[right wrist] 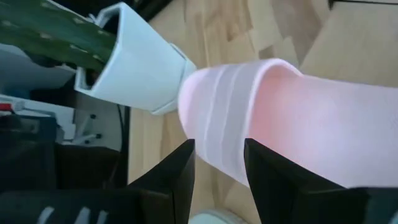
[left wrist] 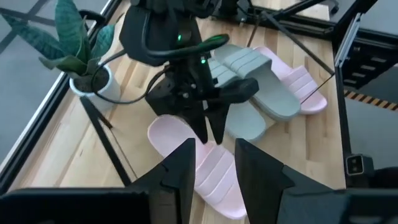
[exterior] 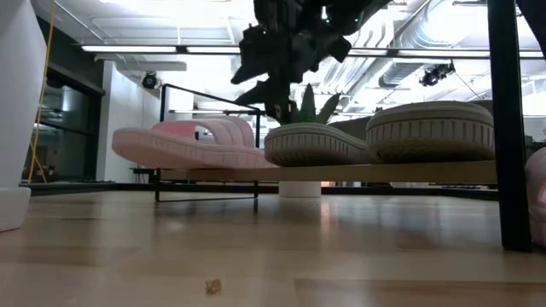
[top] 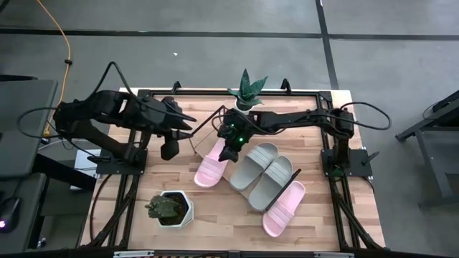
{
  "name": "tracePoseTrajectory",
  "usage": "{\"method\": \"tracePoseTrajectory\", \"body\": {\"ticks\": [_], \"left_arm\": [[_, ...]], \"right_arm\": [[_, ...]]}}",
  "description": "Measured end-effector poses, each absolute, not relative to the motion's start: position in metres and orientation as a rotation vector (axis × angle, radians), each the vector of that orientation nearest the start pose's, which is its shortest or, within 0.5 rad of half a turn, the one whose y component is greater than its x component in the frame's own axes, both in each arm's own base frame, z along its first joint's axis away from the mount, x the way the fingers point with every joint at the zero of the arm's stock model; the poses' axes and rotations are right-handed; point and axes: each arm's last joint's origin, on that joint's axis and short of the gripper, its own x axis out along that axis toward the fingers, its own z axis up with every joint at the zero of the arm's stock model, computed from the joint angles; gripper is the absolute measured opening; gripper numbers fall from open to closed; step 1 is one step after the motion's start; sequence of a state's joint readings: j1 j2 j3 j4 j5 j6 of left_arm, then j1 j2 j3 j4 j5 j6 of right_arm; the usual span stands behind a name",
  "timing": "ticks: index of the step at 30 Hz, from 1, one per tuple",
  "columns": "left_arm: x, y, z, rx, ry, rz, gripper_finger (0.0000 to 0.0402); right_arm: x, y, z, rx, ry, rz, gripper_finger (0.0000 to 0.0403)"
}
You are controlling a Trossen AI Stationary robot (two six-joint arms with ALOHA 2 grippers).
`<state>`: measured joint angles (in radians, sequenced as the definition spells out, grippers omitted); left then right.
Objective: Pick and place slides into the shelf
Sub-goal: Put the left pink slide on the shelf
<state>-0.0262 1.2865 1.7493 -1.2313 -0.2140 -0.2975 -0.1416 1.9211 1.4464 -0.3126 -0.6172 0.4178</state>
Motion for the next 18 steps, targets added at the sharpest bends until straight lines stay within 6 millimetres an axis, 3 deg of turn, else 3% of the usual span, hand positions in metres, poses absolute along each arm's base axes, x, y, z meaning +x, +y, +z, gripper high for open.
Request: {"method": "tracePoseTrajectory", "body": {"ticks": [18], "left_arm": [[0.204, 0.001, 0.452, -0.179, 0.754, 0.299, 0.0101]], "right_arm": [[0.429, -0.032, 0.204, 0.655, 0.839, 0.225, 0.0129]]}}
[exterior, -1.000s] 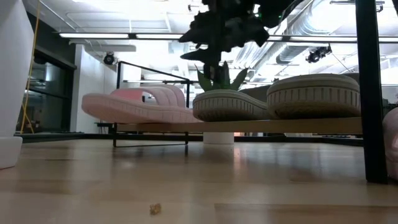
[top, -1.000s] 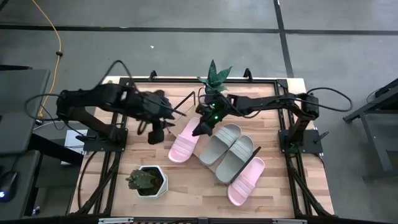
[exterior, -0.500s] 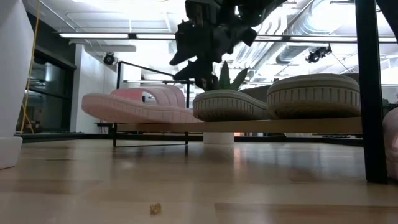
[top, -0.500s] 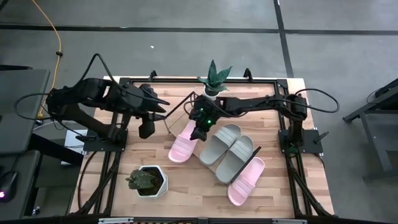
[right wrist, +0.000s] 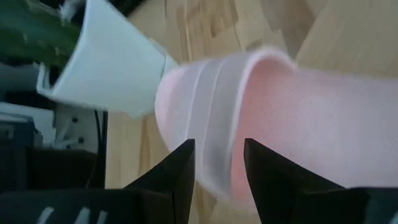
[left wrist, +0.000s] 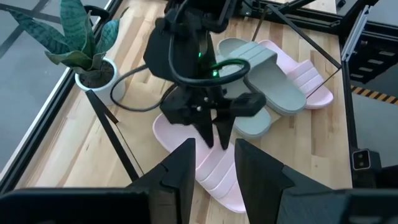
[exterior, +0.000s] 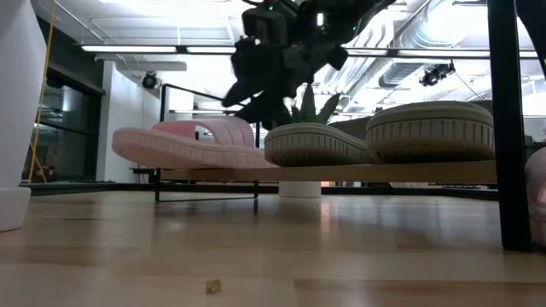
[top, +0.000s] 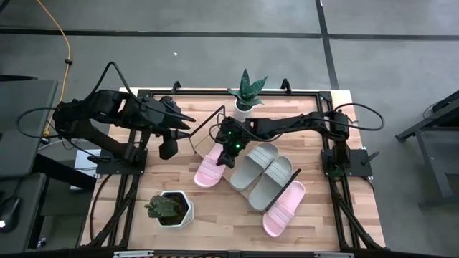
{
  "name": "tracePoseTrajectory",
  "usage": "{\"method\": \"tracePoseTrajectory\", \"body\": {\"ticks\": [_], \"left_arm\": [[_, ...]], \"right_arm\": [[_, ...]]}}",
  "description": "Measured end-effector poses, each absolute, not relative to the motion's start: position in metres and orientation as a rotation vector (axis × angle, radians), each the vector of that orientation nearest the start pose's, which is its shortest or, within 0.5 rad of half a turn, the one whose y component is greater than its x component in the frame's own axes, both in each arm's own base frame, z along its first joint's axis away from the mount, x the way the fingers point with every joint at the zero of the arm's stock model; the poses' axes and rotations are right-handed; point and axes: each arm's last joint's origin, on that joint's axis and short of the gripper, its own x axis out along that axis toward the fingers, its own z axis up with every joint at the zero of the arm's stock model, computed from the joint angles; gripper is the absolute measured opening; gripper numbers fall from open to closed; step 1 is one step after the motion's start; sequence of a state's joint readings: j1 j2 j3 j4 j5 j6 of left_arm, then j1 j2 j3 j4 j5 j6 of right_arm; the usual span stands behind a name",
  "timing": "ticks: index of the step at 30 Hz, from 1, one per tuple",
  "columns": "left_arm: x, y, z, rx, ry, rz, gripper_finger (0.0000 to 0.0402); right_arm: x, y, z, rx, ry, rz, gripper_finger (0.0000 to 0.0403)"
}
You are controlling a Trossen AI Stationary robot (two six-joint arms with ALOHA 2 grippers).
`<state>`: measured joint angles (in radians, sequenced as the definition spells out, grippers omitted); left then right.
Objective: Pick and place slides into the shelf
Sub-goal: Put the left pink slide on the shelf
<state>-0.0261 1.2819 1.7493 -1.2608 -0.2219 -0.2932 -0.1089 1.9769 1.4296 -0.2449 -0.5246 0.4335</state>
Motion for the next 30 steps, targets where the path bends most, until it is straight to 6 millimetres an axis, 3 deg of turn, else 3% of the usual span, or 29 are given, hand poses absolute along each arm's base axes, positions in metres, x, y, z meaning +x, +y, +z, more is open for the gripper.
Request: {"method": "tracePoseTrajectory", "body": {"ticks": [11, 15, 22, 30], "left_arm": [[0.202, 0.001, 0.450, -0.165, 0.787, 0.300, 0.0101], [0.202, 0.001, 0.450, -0.148, 0.788, 0.293, 0.0101], [0.202, 0.001, 0.450, -0.137, 0.789, 0.296, 0.0101], [0.202, 0.001, 0.450, -0.136, 0.788, 0.297, 0.0101]], "right_arm": [[0.436, -0.027, 0.191, 0.662, 0.835, 0.244, 0.0123], [0.437, -0.028, 0.192, 0.656, 0.820, 0.247, 0.0095], [0.438, -0.028, 0.193, 0.652, 0.806, 0.252, 0.0009], [0.437, -0.028, 0.196, 0.673, 0.808, 0.230, 0.0003]]}}
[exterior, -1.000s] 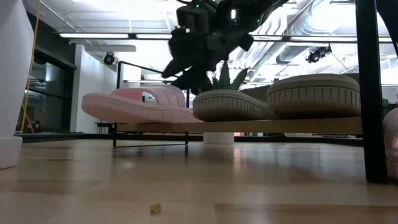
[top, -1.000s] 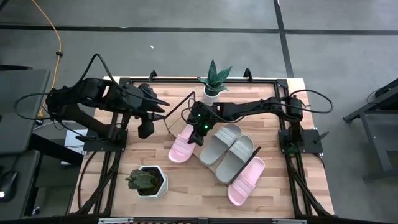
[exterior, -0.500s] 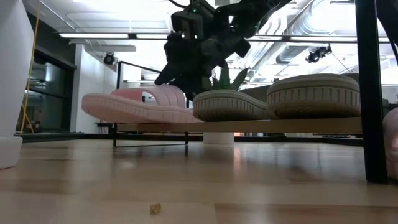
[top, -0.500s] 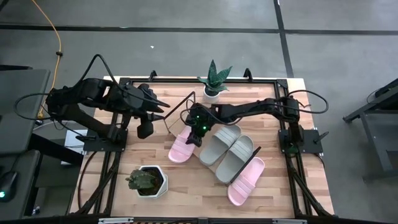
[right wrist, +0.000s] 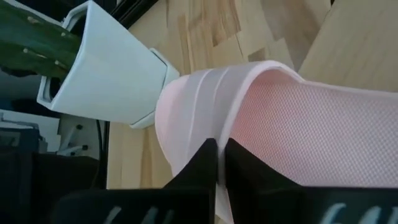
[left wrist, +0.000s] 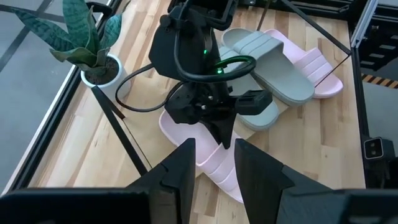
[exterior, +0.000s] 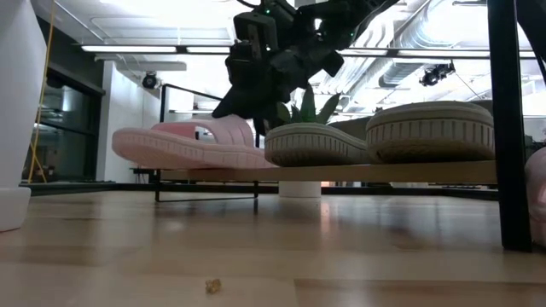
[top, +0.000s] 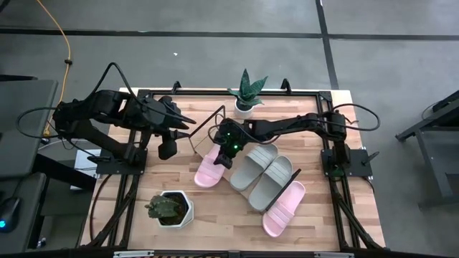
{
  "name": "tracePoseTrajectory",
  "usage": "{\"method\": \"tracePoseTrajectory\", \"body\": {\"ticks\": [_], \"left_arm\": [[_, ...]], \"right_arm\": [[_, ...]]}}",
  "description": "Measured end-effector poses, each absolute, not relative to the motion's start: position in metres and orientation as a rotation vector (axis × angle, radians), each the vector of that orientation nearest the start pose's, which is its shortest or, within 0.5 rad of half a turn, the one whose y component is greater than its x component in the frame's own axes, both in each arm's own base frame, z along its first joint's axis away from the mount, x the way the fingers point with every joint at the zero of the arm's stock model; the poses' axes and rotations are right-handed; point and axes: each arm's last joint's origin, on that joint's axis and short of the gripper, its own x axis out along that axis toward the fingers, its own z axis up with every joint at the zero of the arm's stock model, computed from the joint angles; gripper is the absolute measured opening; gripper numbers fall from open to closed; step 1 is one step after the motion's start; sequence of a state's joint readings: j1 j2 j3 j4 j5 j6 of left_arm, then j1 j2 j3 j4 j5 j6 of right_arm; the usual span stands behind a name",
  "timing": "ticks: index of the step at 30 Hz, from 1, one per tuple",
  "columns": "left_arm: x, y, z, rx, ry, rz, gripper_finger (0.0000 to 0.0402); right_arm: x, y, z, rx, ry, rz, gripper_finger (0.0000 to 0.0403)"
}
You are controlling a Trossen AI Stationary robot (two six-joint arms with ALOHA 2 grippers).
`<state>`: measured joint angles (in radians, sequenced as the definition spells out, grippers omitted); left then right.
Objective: Pick and place slides into the shelf
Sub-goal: Put the left pink slide on the shelf
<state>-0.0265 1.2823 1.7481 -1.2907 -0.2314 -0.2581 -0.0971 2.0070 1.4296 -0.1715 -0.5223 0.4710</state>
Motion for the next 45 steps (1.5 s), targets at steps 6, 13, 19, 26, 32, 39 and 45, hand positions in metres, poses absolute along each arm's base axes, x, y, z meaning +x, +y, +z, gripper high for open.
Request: {"method": "tracePoseTrajectory", "body": {"ticks": [6, 13, 19, 26, 32, 39, 45], "left_arm": [[0.202, 0.001, 0.450, -0.136, 0.789, 0.298, 0.0101], [0.202, 0.001, 0.449, -0.121, 0.798, 0.292, 0.0101], [0.201, 0.001, 0.448, -0.114, 0.810, 0.297, 0.0101], [0.201, 0.002, 0.448, -0.112, 0.810, 0.300, 0.0101], [0.201, 0.002, 0.448, -0.107, 0.812, 0.301, 0.0101], [0.201, 0.002, 0.448, -0.108, 0.811, 0.301, 0.0101], [0.201, 0.002, 0.448, -0.108, 0.811, 0.301, 0.0101]], "right_arm": [[0.431, -0.030, 0.211, 0.659, 0.794, 0.136, 0.0002], [0.422, -0.030, 0.212, 0.658, 0.858, 0.070, 0.0001], [0.420, -0.030, 0.211, 0.668, 0.890, 0.051, 0.0001], [0.414, -0.029, 0.218, 0.668, 0.908, 0.017, 0.0000], [0.407, -0.029, 0.223, 0.671, 0.938, -0.019, 0.0000], [0.402, -0.030, 0.221, 0.670, 0.987, -0.066, 0.0000], [0.402, -0.030, 0.221, 0.675, 0.982, -0.117, 0.0000]]}}
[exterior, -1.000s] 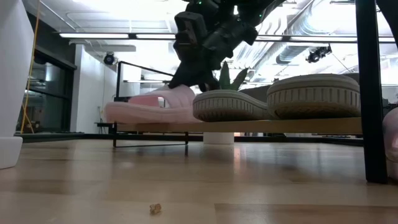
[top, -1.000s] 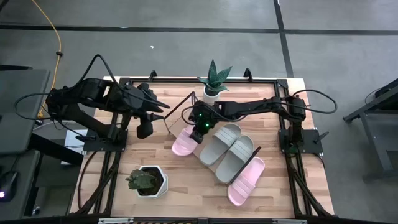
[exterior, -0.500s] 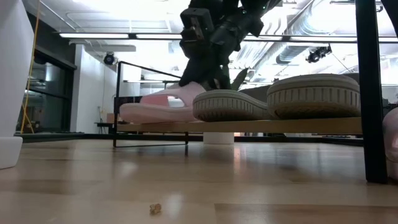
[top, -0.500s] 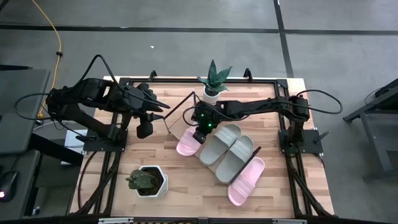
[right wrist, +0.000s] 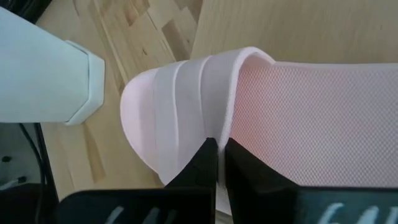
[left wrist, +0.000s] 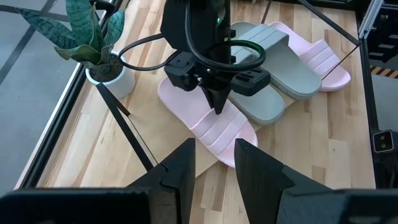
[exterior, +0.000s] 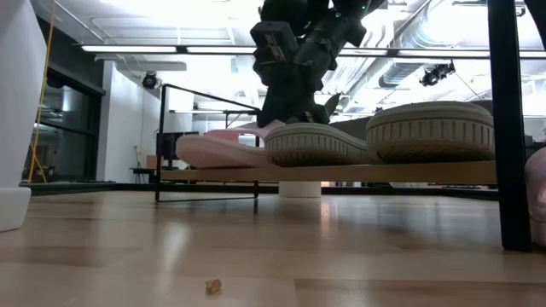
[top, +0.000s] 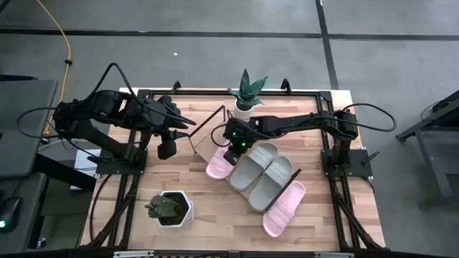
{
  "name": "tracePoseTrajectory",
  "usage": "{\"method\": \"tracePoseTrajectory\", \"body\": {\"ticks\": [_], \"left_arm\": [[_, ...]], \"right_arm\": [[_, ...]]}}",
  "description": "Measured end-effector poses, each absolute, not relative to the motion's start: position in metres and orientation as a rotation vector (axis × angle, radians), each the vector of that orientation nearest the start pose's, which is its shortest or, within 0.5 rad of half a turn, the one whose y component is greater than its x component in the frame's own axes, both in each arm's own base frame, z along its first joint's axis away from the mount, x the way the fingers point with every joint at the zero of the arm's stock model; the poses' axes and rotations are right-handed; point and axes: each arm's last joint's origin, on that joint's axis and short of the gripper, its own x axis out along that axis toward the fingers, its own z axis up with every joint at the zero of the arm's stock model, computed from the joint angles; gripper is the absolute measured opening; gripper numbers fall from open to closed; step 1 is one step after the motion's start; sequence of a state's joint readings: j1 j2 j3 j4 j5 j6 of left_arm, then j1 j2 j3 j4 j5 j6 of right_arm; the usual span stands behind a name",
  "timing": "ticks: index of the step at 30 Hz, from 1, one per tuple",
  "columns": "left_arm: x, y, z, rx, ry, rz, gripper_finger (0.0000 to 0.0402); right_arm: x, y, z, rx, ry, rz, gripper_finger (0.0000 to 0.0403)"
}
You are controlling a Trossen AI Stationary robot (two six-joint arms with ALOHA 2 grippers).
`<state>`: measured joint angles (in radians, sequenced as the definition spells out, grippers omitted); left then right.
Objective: Pick and place slides into the shelf
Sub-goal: Put the left pink slide on the shelf
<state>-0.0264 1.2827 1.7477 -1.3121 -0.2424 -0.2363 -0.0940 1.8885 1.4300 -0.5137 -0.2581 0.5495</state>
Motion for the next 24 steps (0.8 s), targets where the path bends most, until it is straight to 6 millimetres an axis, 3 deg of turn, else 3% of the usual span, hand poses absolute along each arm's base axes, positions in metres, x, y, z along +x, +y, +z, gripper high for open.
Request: {"method": "tracePoseTrajectory", "body": {"ticks": [5, 14, 24], "left_arm": [[0.201, 0.002, 0.448, -0.108, 0.811, 0.301, 0.0101], [0.201, 0.002, 0.448, -0.102, 0.810, 0.304, 0.0101], [0.201, 0.002, 0.448, -0.101, 0.810, 0.306, 0.0101]], "right_arm": [[0.401, -0.031, 0.221, 0.688, 0.989, -0.137, 0.0000], [0.391, -0.033, 0.238, 0.675, 0.959, -0.206, 0.0000], [0.386, -0.033, 0.230, 0.694, 0.996, -0.229, 0.0000]]}}
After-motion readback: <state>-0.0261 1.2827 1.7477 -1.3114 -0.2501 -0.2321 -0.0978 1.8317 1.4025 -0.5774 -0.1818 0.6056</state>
